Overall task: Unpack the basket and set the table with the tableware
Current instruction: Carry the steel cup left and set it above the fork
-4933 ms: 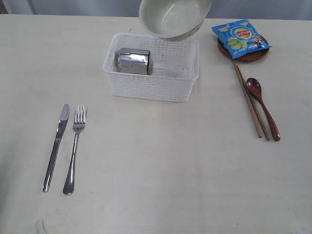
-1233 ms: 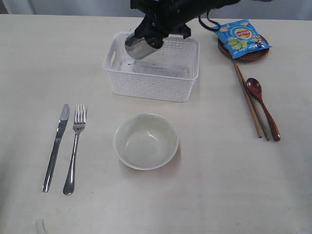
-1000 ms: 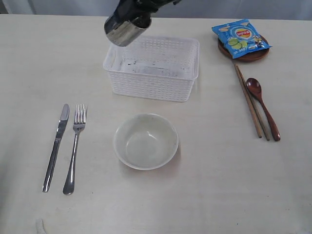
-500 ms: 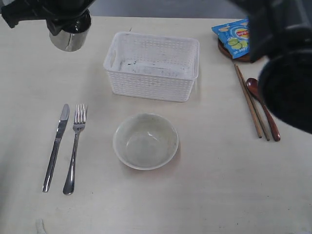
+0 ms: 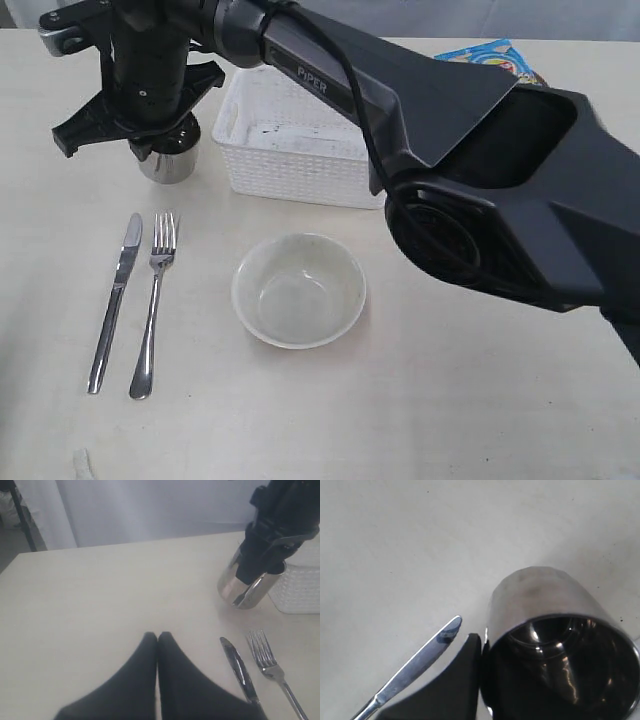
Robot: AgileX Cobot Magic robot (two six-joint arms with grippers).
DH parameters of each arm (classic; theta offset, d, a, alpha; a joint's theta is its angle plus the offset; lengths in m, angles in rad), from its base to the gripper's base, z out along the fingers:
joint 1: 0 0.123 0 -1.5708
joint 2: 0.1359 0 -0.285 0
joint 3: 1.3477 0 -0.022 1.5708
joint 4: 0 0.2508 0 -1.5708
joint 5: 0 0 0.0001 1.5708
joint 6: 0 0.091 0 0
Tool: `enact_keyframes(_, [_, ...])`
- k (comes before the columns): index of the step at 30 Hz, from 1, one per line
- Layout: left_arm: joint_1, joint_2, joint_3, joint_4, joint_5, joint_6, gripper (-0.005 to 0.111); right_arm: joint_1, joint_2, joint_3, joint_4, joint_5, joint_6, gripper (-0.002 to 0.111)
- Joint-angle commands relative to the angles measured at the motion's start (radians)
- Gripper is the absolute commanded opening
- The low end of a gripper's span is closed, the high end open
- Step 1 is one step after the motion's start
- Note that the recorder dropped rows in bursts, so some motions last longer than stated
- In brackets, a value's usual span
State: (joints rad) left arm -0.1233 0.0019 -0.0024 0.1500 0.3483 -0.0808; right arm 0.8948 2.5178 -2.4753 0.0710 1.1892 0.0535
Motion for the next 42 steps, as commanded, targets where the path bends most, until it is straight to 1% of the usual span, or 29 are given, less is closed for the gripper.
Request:
enact_keyframes(1, [-0.005,-0.002,0.002,0.003,-0.001,-0.002,0.0,0.005,0.008,-0.011,-0.006,-0.007,0.002,-0.001])
enact_keyframes(20, [-0.005,-0.002,0.002,0.003,-0.001,-0.002,0.0,0.005,0.046,-0.011,0.013,-0.037,-0.006,0.0])
enact_keyframes(22, [-0.005,-0.002,0.002,0.003,-0.001,-0.002,0.0,0.005,0.046,-0.011,0.013,-0.037,-0.006,0.006])
enact_keyframes(26, [-0.005,-0.002,0.002,0.003,-0.001,-0.002,0.0,0.003,0.046,-0.011,0.013,-0.04,-0.006,0.027])
enact_keyframes(28, [-0.005,-0.002,0.002,-0.004,-0.001,-0.002,0.0,0.003,0.046,-0.011,0.007,-0.051,-0.006,0.032])
enact_keyframes(34, [-0.005,-0.002,0.002,-0.004,-0.001,-0.002,0.0,0.003,0.031,-0.013,0.007,-0.089,-0.013,0.032])
enact_keyframes(37, [-0.005,-0.002,0.002,-0.004,-0.001,-0.002,0.0,0.003,-0.036,-0.013,0.002,-0.072,-0.017,0.032])
enact_keyframes(39, [-0.005,-0.002,0.002,-0.004,-0.001,-0.002,0.0,0.003,-0.108,-0.013,-0.034,-0.03,-0.017,0.032])
enact_keyframes(41, [-0.005,-0.002,0.002,-0.004,-0.001,-0.002,0.0,0.003,-0.18,-0.013,-0.105,0.031,-0.024,0.032])
enact_keyframes(42, [-0.005,-0.002,0.002,-0.004,-0.001,-0.002,0.0,0.0,-0.223,-0.013,-0.167,0.032,-0.028,0.032])
